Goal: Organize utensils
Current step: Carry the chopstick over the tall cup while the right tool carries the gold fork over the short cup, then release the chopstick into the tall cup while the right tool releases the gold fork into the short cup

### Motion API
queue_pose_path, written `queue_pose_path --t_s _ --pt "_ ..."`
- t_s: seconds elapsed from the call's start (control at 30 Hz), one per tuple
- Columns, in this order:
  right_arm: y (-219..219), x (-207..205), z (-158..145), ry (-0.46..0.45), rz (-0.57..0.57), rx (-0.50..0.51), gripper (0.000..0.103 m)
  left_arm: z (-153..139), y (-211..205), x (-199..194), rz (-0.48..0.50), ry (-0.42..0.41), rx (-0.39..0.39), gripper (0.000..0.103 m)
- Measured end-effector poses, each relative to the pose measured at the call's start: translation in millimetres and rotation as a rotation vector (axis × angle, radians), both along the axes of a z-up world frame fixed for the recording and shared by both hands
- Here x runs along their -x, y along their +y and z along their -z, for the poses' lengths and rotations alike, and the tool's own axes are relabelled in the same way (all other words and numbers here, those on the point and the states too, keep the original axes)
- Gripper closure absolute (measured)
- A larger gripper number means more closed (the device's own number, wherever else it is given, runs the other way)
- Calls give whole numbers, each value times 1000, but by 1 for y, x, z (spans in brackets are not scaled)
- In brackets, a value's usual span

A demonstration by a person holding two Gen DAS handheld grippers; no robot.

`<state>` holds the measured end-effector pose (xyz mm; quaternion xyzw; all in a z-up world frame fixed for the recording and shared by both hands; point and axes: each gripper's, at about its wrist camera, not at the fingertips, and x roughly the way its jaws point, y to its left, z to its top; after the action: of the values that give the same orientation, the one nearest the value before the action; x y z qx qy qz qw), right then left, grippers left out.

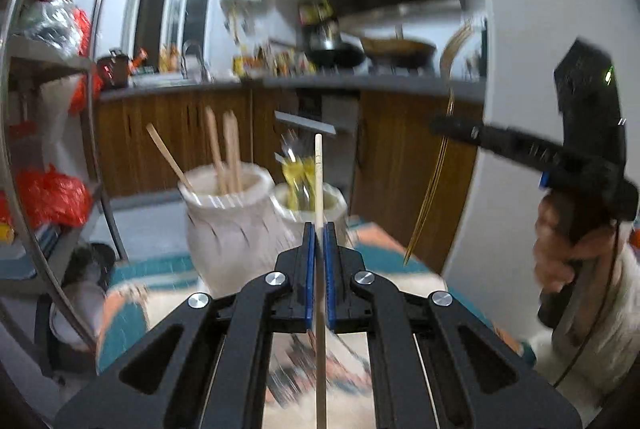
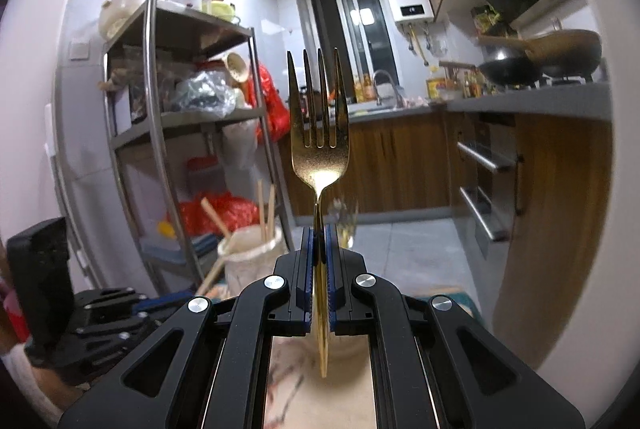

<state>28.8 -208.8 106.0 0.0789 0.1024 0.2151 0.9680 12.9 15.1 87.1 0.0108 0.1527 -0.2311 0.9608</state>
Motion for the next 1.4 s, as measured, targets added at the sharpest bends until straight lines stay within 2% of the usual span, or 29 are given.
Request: queue_pose_path --t_s 0.1,0.23,0.47,0.6,0.7,0.77,1.03,1.23,1.4 --pt "6 -15 -10 -34 4 -27 96 -15 10 -16 -15 -50 64 99" --pt "10 -32 -19 -72 9 -52 96 -38 21 -59 -49 -79 169 99" --pt "6 -61 -18 -89 -3 -107 96 -51 29 -107 -119 -135 278 99" --pt "10 -70 -9 -96 -23 -116 96 -47 19 -120 -182 -213 248 99" --pt "15 -80 0 -58 -37 -93 96 -38 11 -126 -243 -265 207 99" --pt "19 -86 9 -25 -44 -68 96 -32 8 -126 -252 -272 198 99" --pt "31 -98 35 95 -41 17 96 -10 4 -104 -232 -212 119 99" --pt "27 -102 48 164 -6 16 96 2 12 -100 -239 -69 82 99" --pt "30 -104 53 172 12 31 96 8 17 -104 -272 -27 57 99"
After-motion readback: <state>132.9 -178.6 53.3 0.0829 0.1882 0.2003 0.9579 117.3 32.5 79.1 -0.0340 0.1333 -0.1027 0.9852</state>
